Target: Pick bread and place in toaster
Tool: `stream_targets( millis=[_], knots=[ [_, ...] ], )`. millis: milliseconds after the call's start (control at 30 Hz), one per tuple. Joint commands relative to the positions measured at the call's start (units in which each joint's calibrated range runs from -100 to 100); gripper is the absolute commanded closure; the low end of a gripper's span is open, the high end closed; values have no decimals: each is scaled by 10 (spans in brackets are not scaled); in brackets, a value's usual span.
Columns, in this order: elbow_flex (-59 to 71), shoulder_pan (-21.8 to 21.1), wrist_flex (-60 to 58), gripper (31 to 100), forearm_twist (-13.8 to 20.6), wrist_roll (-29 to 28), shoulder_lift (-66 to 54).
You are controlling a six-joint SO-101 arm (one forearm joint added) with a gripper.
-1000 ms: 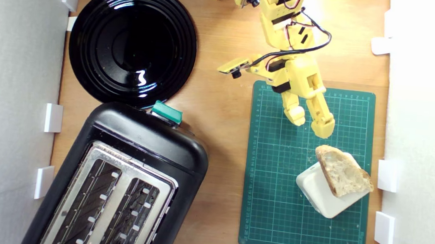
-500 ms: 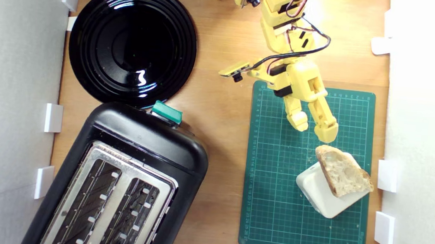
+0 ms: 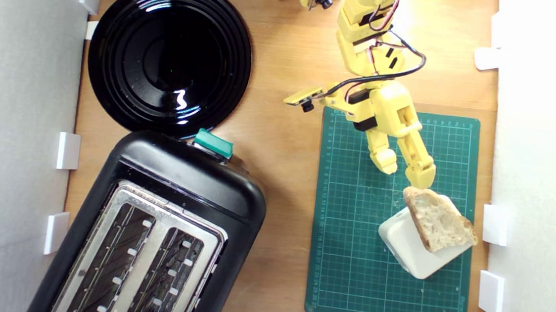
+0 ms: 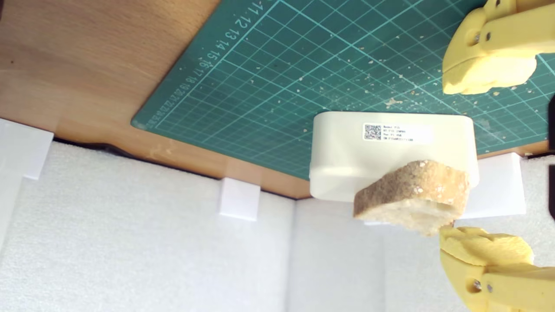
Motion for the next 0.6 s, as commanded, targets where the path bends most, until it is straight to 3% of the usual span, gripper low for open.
stream_targets(
  millis=[0, 567],
  knots=[
    [-28, 3, -15, 349, -3, 1, -6],
    [-102, 4, -13, 349, -3, 4, 38]
  ],
)
